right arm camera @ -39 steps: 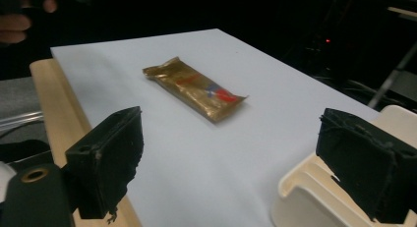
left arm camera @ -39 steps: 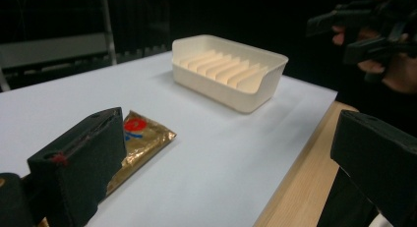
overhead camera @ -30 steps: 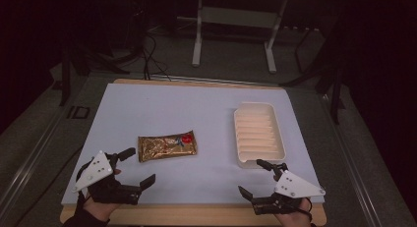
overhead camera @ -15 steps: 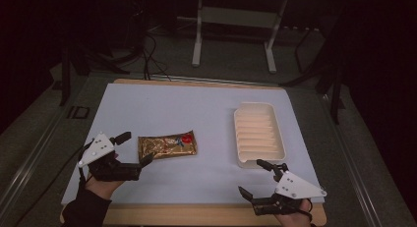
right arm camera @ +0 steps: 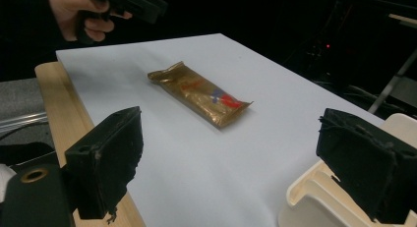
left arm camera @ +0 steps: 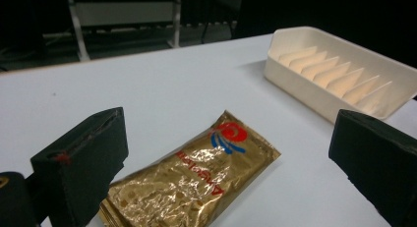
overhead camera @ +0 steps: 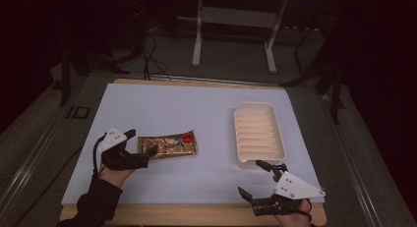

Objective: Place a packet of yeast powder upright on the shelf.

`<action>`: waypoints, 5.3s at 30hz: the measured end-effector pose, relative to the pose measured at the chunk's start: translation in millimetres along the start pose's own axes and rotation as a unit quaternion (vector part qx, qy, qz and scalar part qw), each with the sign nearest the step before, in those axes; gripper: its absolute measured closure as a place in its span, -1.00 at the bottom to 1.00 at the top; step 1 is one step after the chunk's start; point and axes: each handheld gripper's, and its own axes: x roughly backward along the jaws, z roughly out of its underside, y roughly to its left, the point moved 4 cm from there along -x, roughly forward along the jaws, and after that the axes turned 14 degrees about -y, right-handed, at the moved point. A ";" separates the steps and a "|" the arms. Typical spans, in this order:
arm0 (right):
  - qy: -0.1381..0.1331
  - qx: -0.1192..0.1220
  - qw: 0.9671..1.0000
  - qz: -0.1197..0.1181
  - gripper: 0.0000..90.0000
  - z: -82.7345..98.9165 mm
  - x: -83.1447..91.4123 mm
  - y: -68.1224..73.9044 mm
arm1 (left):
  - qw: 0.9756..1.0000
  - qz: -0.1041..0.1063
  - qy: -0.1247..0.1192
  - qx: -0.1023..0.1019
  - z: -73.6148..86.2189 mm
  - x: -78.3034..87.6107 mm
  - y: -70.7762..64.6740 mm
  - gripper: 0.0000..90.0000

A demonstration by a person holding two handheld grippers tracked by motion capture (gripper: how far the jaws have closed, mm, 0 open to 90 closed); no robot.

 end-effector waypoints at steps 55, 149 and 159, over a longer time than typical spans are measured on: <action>0.017 0.000 1.000 -0.009 -0.76 6.0 -3.0 2.9 | 0.974 -0.132 0.183 0.008 88.9 -29.6 22.8 0.02; 0.006 -0.039 0.996 -0.077 -0.70 -43.4 -11.8 -28.4 | 0.923 0.296 0.003 -0.246 -71.6 -13.4 -78.2 1.00; 0.031 -0.025 0.992 -0.118 -0.65 -59.3 -35.5 -30.1 | 0.900 0.342 0.000 -0.270 -72.5 -7.8 -92.0 1.00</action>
